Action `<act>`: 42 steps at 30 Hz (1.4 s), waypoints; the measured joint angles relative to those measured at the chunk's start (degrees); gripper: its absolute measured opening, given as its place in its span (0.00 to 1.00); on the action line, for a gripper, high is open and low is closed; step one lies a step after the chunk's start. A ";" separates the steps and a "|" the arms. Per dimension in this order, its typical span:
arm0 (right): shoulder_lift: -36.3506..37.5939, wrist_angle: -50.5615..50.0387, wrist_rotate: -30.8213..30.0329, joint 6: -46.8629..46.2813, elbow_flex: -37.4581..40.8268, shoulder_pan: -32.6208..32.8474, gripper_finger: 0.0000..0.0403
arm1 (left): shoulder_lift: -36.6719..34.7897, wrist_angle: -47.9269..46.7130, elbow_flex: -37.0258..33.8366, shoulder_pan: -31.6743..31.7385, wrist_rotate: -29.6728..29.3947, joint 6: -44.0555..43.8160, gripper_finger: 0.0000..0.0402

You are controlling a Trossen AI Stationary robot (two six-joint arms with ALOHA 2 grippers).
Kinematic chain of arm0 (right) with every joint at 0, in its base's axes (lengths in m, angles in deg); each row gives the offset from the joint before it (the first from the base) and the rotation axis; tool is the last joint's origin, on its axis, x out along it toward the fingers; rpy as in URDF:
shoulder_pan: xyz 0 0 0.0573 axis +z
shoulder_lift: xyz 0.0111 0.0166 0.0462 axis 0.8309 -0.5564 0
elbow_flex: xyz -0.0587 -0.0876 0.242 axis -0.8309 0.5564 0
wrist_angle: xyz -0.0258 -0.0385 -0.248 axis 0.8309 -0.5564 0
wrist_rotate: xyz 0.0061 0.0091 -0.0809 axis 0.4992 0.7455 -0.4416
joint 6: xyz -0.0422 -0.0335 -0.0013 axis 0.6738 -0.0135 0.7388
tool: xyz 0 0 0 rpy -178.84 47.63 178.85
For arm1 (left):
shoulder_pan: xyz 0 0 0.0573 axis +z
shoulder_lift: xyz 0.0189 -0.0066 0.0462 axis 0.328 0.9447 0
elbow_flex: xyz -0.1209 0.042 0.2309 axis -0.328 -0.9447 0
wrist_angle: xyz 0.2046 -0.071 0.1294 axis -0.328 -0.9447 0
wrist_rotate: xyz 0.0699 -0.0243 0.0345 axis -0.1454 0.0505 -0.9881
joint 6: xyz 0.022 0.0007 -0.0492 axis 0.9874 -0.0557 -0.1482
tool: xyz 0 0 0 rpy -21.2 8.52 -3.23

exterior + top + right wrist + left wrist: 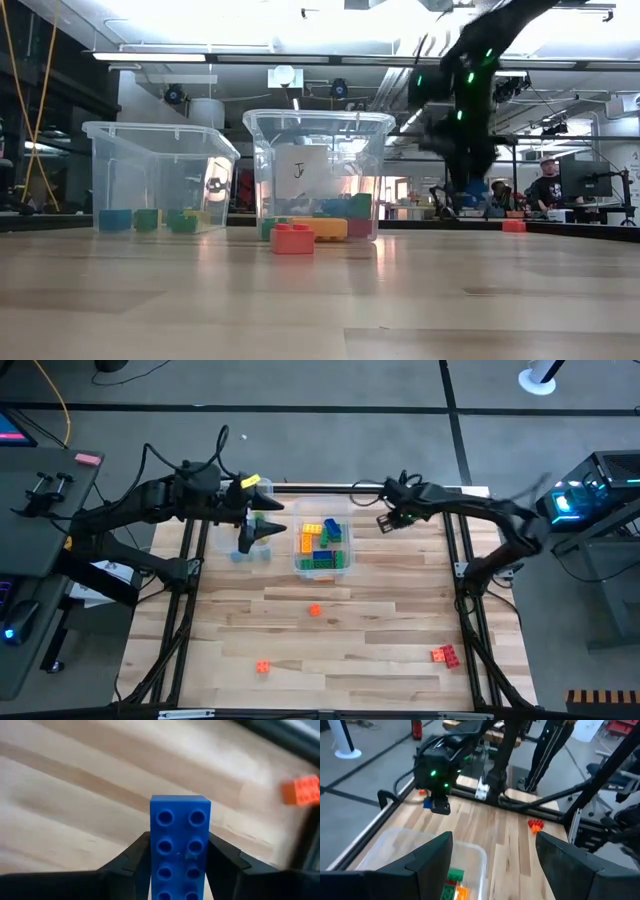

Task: Sort blocks by size
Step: Put the blue big game piece into the right transparent bin, then put the orange small game piece into the left transparent bin

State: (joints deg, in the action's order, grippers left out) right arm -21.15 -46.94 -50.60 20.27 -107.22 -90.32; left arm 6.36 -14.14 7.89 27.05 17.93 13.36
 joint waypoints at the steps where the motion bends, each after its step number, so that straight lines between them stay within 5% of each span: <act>1: 2.36 2.60 1.58 0.29 0.09 0.14 0.34 | 0.00 0.48 0.00 0.00 -0.24 0.03 0.68; 8: 10.75 35.81 14.75 -2.69 -0.12 6.53 0.34 | 0.09 0.98 0.00 0.00 -2.14 -0.11 0.68; 17: 3.46 56.82 15.54 -7.24 -0.12 21.19 0.34 | 0.13 0.94 0.00 0.00 -2.92 -0.64 0.68; 22: 1.12 56.94 11.23 -6.03 -0.12 24.81 0.36 | 0.15 0.85 0.00 0.00 -2.97 -2.49 0.68; 26: 1.13 56.88 5.68 -5.42 -0.12 25.68 0.58 | 0.15 0.57 0.00 -0.10 -3.04 -3.59 0.68; 30: 1.13 56.69 6.24 -4.11 -0.68 25.23 0.75 | 0.15 -0.05 0.00 -0.12 -3.04 -5.88 0.68; 35: 1.15 56.68 11.46 0.41 -4.52 24.05 0.81 | 0.15 -3.66 0.00 -1.59 -1.04 -9.19 0.68; 39: 2.64 54.71 12.90 7.37 -8.91 23.04 0.82 | 0.36 -6.77 -2.97 -9.15 4.09 -13.53 0.68; 42: 3.63 49.24 13.03 12.23 -12.42 22.07 0.82 | 0.71 -8.20 -9.72 -19.87 0.83 -21.81 0.68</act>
State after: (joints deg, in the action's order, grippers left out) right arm -17.52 2.30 -37.57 32.50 -119.64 -68.25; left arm 7.07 -22.34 -1.83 7.18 18.76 -8.46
